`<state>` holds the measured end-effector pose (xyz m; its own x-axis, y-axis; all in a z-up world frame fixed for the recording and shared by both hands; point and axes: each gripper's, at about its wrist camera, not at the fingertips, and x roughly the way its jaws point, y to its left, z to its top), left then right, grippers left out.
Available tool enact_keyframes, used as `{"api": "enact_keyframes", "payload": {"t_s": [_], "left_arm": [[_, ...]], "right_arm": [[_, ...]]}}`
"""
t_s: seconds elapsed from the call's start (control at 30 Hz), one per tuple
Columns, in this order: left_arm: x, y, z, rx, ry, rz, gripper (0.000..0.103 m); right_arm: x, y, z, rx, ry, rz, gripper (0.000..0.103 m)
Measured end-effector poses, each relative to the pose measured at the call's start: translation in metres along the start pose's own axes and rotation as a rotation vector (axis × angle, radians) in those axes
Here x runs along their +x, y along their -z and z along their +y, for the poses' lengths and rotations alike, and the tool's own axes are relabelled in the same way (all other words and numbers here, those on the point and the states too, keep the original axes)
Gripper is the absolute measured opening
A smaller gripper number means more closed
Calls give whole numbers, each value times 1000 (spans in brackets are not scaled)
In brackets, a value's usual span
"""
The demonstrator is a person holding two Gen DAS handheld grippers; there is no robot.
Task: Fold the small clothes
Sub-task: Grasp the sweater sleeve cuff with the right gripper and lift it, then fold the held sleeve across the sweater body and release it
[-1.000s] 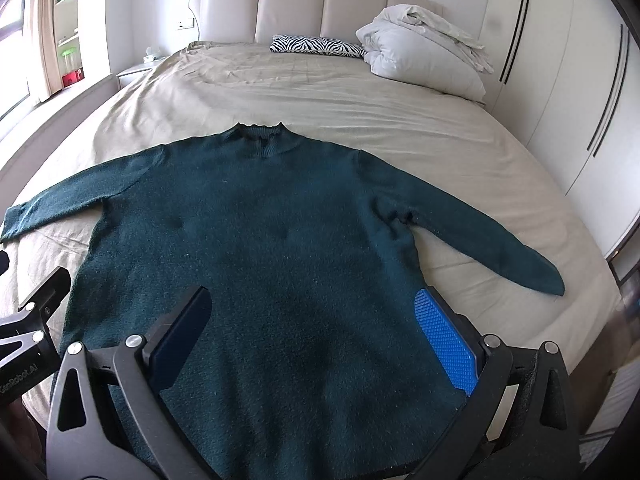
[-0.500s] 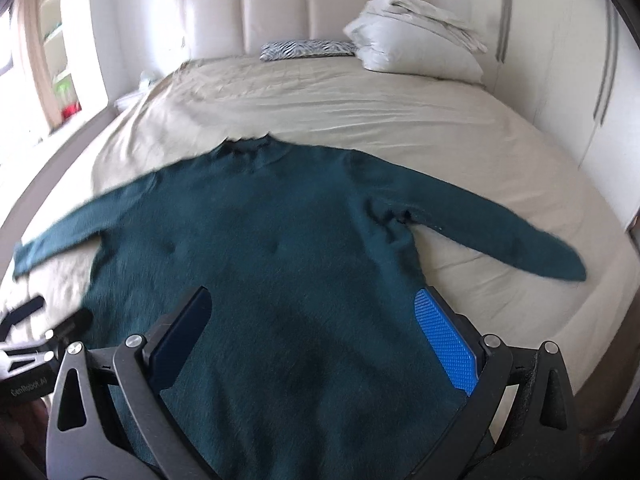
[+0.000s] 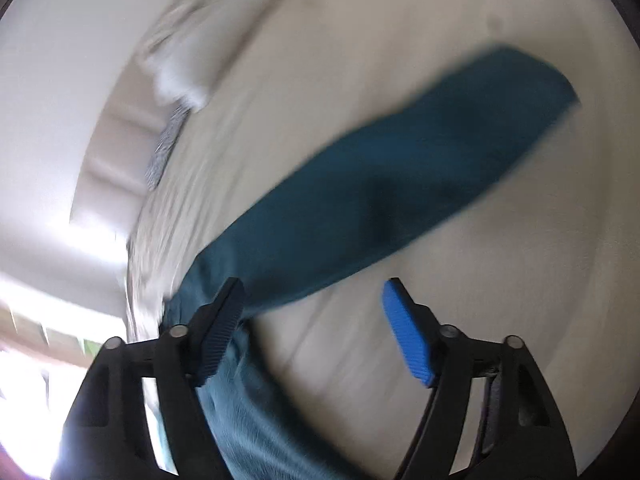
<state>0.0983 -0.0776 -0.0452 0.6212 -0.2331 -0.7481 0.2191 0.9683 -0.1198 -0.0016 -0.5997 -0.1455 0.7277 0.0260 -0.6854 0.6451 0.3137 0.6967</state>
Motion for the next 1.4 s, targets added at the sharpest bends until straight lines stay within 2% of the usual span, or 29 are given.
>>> {"api": "enact_keyframes", "payload": {"t_s": [0.03, 0.07, 0.17, 0.27, 0.33, 0.43, 0.5, 0.53, 0.6, 0.67, 0.77, 0.83, 0.87, 0.9, 0.93, 1.0, 1.07, 1.17, 1.23, 1.27, 1.33, 1.4], "left_arm": [[4, -4, -1, -9, 32, 1, 103], [7, -7, -1, -13, 51, 1, 102], [20, -15, -5, -35, 120, 12, 92], [32, -19, -8, -57, 188, 43, 81], [36, -20, -9, -64, 210, 53, 80], [43, -22, -6, -79, 239, 58, 79], [46, -22, -2, -93, 254, 68, 72], [47, -21, 0, -101, 258, 72, 71], [51, -21, 5, -112, 254, 81, 70], [55, -21, 12, -134, 222, 79, 70], [62, -20, 27, -222, 269, 86, 70], [65, -20, 36, -271, 300, 87, 70], [65, -20, 39, -290, 314, 85, 70], [66, -19, 42, -312, 329, 83, 70], [66, -18, 45, -334, 352, 84, 70], [68, -17, 49, -374, 411, 92, 70], [73, -14, 55, -428, 470, 108, 70], [83, -7, 61, -492, 542, 153, 72], [90, -4, 61, -514, 575, 180, 72], [93, -2, 61, -525, 597, 191, 72], [98, -1, 58, -544, 632, 213, 78], [103, -1, 54, -561, 664, 226, 84]], "right_arm": [[0, 0, 0, 0, 0, 0, 70], [4, -7, -13, 54, -10, 1, 70], [12, -30, -46, 192, -100, -8, 67], [18, -50, -55, 224, -122, -52, 66], [26, -70, -61, 249, -121, -77, 63], [32, -101, -62, 266, -106, -101, 51], [38, -124, -61, 231, -59, -117, 32], [44, -136, -58, 202, -28, -118, 30], [45, -159, -43, 141, 8, -118, 18], [45, -162, -11, 22, 65, -131, 16], [44, -164, 55, -211, 64, -138, 15], [47, -148, 114, -432, 65, -144, 15], [49, -138, 136, -503, 61, -139, 15], [55, -119, 167, -628, 44, -114, 15], [58, -101, 184, -702, 32, -97, 15], [74, -56, 223, -871, -10, -30, 15], [96, -14, 245, -1014, -51, 81, 15], [127, 28, 251, -1102, -62, 202, 15], [152, 45, 247, -1110, -38, 275, 17], [166, 45, 240, -1089, -23, 318, 18], [176, 44, 229, -1058, -16, 343, 21], [177, 27, 224, -1042, -61, 323, 36]]}}
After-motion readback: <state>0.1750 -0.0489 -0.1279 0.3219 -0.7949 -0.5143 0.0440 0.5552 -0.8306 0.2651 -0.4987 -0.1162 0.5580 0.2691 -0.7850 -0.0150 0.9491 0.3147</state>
